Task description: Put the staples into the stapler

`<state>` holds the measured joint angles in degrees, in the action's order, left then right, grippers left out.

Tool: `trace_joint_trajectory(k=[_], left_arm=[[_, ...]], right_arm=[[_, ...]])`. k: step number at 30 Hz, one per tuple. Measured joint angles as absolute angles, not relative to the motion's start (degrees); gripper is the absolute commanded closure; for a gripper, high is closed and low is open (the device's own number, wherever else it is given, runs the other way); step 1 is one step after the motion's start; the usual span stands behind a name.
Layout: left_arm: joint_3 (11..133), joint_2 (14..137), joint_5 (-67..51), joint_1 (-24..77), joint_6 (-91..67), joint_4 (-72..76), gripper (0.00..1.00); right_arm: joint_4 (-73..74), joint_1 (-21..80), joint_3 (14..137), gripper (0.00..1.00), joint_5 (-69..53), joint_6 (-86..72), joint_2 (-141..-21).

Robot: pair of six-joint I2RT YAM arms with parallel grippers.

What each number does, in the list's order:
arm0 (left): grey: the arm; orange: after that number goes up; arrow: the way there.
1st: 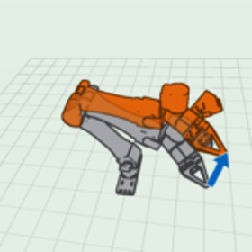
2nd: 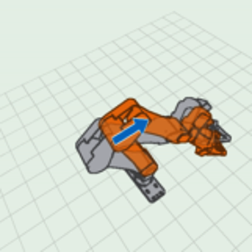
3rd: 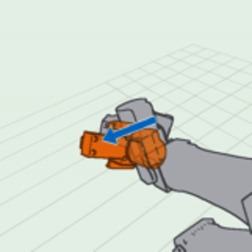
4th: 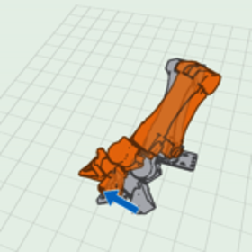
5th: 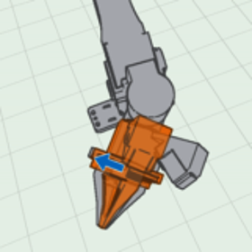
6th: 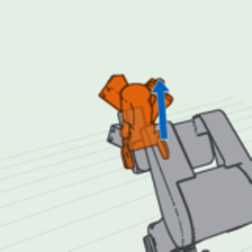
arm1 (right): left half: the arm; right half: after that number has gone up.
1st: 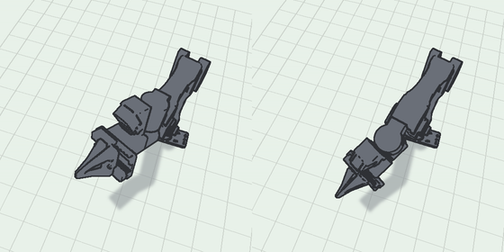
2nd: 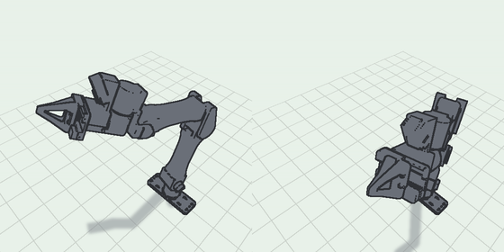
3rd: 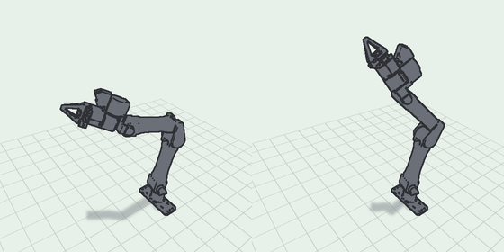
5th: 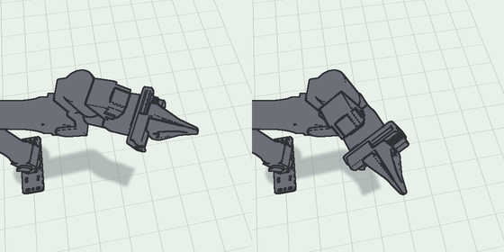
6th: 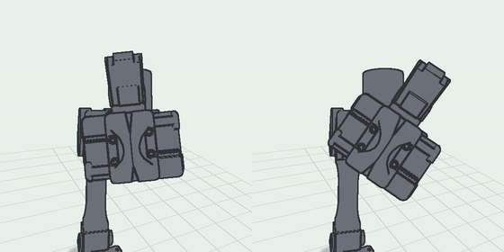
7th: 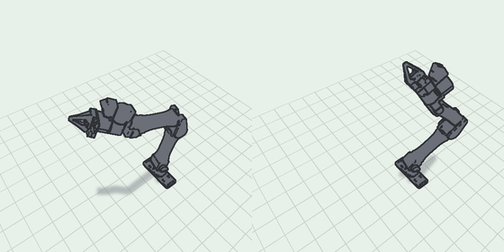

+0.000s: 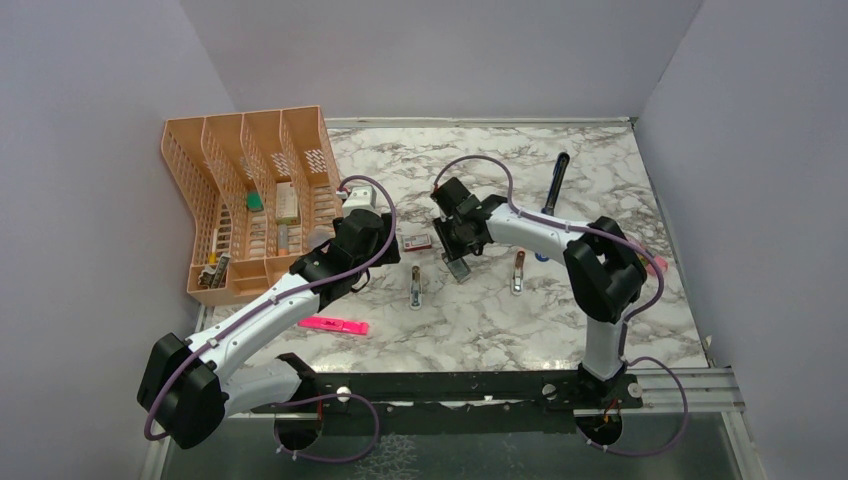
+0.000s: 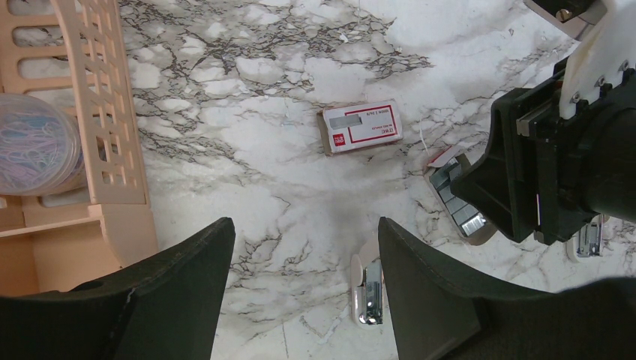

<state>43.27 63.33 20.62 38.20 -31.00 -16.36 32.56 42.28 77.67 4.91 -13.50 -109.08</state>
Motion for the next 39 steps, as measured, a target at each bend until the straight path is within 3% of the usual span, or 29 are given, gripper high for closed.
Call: trace_joint_trajectory(k=[10,31,39], left_arm=[[43.27,63.33,20.62,38.20,-31.00,-16.36,0.29],[43.27,63.33,20.62,38.20,-31.00,-16.36,0.29],[43.27,63.33,20.62,38.20,-30.98,-16.36,0.29]], right_arm=[[31.07,42.26,78.50,0.67,5.39,-13.47,-110.48],[30.04,42.26,78.70,0.65,6.70,-13.50,-112.33],[29.95,42.26,79.77,0.77,6.74,-13.54,-113.38]])
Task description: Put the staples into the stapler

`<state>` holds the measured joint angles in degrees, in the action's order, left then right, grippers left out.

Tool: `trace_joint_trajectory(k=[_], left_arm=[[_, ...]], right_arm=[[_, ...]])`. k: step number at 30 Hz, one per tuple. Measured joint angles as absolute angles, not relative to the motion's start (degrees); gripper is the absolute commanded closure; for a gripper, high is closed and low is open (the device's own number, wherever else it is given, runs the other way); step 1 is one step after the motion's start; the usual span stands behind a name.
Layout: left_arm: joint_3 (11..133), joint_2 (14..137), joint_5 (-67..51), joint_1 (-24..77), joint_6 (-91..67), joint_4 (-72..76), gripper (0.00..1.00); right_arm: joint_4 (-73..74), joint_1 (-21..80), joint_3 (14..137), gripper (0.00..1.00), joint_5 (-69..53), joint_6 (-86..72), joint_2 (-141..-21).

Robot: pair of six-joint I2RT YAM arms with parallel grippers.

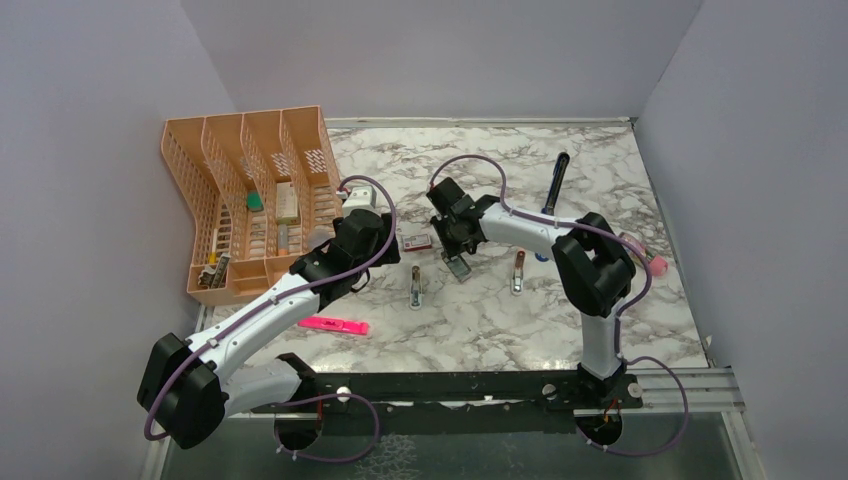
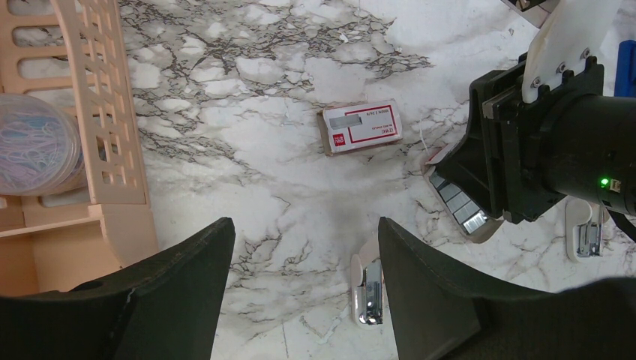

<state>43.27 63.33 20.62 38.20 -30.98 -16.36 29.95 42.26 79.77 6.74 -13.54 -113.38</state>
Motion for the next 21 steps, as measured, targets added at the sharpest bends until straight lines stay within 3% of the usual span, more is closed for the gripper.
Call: trace_joint_trajectory(k=[21], left_arm=[[43.27,63.33,20.64,38.20,-31.00,-16.36,0.29]], right_arm=[[35.46,42.26,85.19,0.79,8.14,-13.89,-113.32]])
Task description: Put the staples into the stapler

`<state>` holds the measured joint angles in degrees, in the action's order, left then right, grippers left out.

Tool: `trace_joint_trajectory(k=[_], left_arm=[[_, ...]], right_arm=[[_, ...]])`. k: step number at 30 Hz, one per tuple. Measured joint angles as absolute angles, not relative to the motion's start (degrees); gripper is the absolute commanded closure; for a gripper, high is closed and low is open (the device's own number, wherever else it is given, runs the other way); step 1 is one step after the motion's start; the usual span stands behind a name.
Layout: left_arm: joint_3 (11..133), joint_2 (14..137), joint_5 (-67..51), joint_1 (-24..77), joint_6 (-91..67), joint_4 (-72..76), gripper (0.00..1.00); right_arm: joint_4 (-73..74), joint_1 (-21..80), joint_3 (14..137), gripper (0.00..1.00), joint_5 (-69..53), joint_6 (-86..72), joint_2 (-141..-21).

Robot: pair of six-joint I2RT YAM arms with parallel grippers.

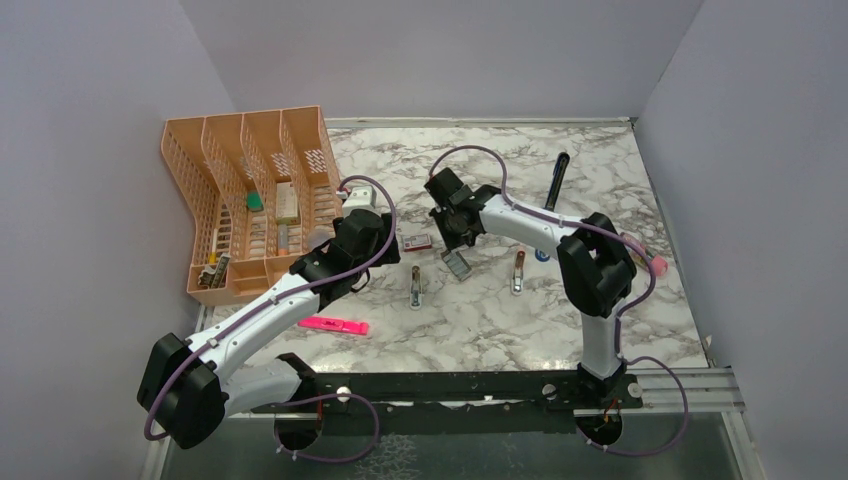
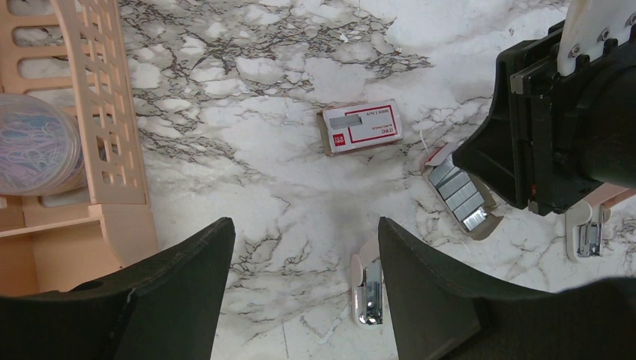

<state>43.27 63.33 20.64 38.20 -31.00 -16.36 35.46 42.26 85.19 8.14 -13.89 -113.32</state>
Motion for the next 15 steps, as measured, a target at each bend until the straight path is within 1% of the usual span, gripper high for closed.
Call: trace_joint_trajectory(k=[9,15], left_arm=[[43.27,63.33,20.64,38.20,-31.00,-16.36,0.29],[43.27,63.20,21.54,38.20,-31.03,-16.38,0.29]], right_arm=[[39.18,42.94,83.85,0.77,4.71,-11.11,-110.41],[40.36,48.58,79.75,0.77,3.07,-10.50,-106.63]])
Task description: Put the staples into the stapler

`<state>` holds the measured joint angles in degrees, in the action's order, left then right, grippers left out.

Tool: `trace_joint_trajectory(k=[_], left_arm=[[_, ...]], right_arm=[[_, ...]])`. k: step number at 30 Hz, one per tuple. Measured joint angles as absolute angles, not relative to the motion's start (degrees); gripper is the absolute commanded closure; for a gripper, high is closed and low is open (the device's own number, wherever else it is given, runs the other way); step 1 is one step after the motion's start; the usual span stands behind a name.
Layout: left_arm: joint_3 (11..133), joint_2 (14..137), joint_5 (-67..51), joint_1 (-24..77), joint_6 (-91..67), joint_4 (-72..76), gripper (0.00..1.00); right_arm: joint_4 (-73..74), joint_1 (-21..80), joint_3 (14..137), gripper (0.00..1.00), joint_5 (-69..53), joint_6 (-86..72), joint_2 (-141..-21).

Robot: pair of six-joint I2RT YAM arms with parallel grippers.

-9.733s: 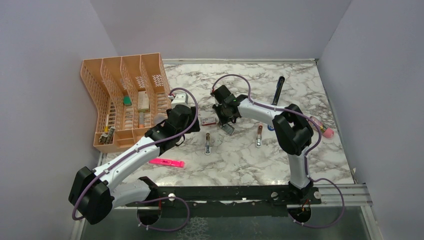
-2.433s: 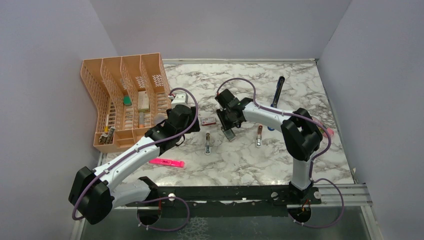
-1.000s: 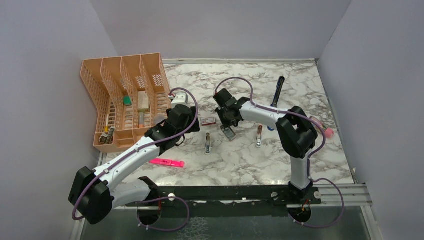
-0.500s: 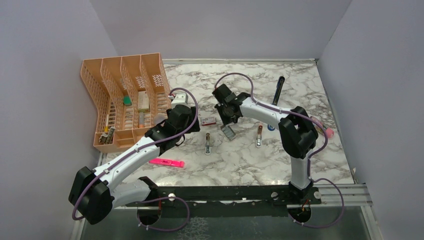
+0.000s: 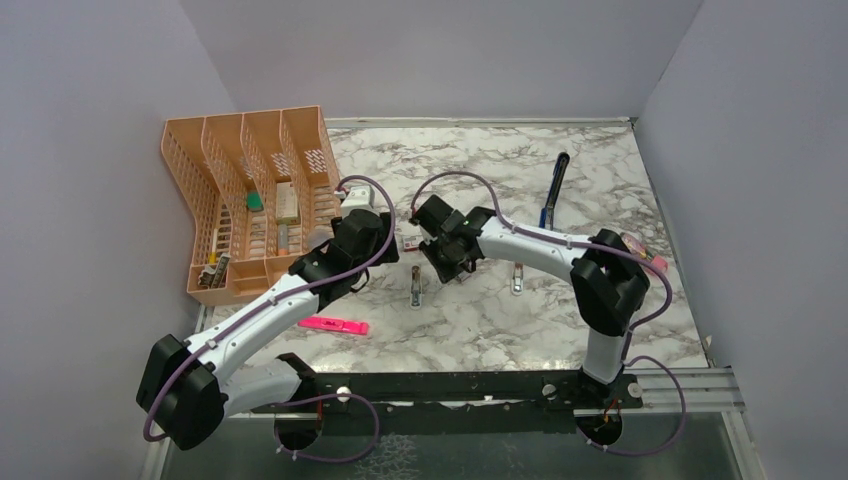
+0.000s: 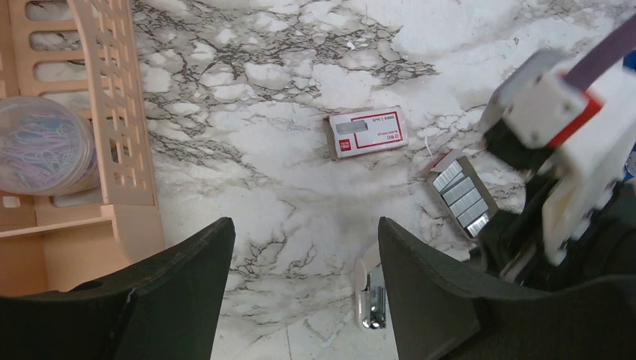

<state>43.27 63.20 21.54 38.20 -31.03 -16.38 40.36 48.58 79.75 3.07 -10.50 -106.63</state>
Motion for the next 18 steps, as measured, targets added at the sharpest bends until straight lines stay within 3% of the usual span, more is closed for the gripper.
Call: trace_joint_trajectory(k=[11,18], left_arm=[[43.27,60.01,24.80,38.20,-32.08,-16.93,0.29],[43.27,59.64,25.17,38.20,-32.34,-17.02,0.29]], right_arm=[[41.30,53.84,71.75,0.72,1.83,-11.09,-106.15],[41.36,54.70,71.59,0.55,2.37,-11.97,-106.17]])
